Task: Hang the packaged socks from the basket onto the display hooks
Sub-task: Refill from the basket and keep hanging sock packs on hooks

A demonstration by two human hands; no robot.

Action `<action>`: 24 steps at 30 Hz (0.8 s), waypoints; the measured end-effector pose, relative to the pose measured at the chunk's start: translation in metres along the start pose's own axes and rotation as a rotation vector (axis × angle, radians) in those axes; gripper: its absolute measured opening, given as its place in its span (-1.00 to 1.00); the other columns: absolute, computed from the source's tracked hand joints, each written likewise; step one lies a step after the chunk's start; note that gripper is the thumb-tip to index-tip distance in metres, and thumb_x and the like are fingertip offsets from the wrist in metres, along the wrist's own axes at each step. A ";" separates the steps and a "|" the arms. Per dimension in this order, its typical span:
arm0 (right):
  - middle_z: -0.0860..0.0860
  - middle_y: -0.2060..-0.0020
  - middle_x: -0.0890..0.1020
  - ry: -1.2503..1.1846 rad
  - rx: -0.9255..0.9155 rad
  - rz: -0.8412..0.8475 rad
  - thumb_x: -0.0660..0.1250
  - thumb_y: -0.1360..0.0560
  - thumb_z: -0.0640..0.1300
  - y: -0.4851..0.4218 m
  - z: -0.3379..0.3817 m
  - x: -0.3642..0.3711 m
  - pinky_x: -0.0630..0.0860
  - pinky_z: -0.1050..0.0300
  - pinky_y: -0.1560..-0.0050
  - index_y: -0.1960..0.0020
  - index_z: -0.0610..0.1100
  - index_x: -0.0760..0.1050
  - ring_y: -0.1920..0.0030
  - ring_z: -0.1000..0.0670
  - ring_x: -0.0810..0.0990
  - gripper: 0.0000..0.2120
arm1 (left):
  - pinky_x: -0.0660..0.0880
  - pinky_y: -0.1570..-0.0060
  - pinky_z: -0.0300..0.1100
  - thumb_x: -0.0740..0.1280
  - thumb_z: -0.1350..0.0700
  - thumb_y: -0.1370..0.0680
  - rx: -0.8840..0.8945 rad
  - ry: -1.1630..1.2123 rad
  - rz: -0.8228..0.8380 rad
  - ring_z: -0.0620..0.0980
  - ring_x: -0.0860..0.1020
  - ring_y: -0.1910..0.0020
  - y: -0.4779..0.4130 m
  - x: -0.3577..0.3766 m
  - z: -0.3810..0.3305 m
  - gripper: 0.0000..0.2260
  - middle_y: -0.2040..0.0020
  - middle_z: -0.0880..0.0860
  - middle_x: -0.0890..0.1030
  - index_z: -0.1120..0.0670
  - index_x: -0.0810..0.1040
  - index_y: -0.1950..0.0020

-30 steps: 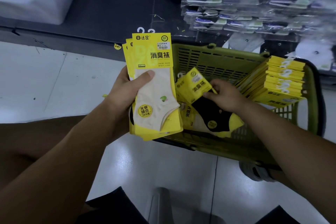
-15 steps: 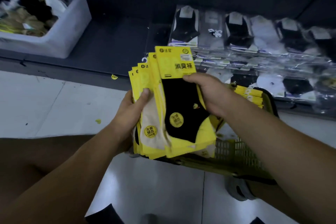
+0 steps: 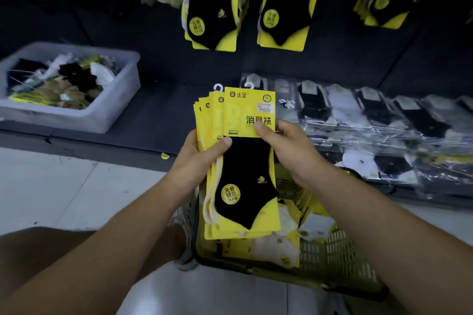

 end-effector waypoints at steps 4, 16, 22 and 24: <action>0.01 0.01 0.75 0.001 -0.114 -0.015 0.44 -0.47 0.23 -0.006 0.046 -0.014 0.58 -0.23 -0.23 -0.06 -0.04 0.67 -0.05 -0.03 0.72 -0.64 | 0.65 -0.08 0.03 0.59 -0.33 -0.23 0.065 -0.033 0.024 0.01 0.74 -0.15 -0.010 0.004 -0.050 -0.19 -0.19 -0.08 0.74 -0.08 0.48 -0.40; -0.03 -0.05 0.74 -0.221 -0.478 -0.154 0.32 -0.63 -0.05 -0.004 0.200 -0.080 0.56 -0.08 -0.21 -0.01 -0.01 0.68 -0.12 -0.06 0.70 -0.85 | 0.67 0.17 -0.23 0.61 -0.20 -0.29 0.394 0.015 0.009 -0.06 0.76 -0.03 -0.034 0.020 -0.195 -0.38 -0.12 -0.12 0.76 -0.13 0.53 -0.29; -0.01 -0.06 0.74 -0.159 -0.579 -0.219 0.33 -0.60 0.02 -0.027 0.249 -0.112 0.53 -0.20 -0.28 -0.03 0.08 0.67 -0.13 -0.06 0.70 -0.86 | 0.65 0.23 -0.32 0.58 -0.10 -0.37 0.467 0.039 -0.066 -0.14 0.76 0.03 -0.050 0.019 -0.216 -0.48 -0.08 -0.18 0.75 -0.17 0.51 -0.28; 0.00 -0.07 0.73 -0.127 -0.590 -0.232 0.34 -0.58 0.06 -0.037 0.261 -0.117 0.53 -0.19 -0.29 -0.04 0.09 0.67 -0.14 -0.05 0.69 -0.86 | 0.66 0.21 -0.29 0.60 -0.17 -0.30 0.465 -0.001 -0.077 -0.15 0.75 0.02 -0.056 0.019 -0.218 -0.41 -0.10 -0.18 0.74 -0.18 0.50 -0.28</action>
Point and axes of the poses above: each hand's wrist, its own y-axis away from the middle knuckle, its own x-axis out of the palm, z = x × y, the point moved 9 cm from there along -y, towards the middle knuckle
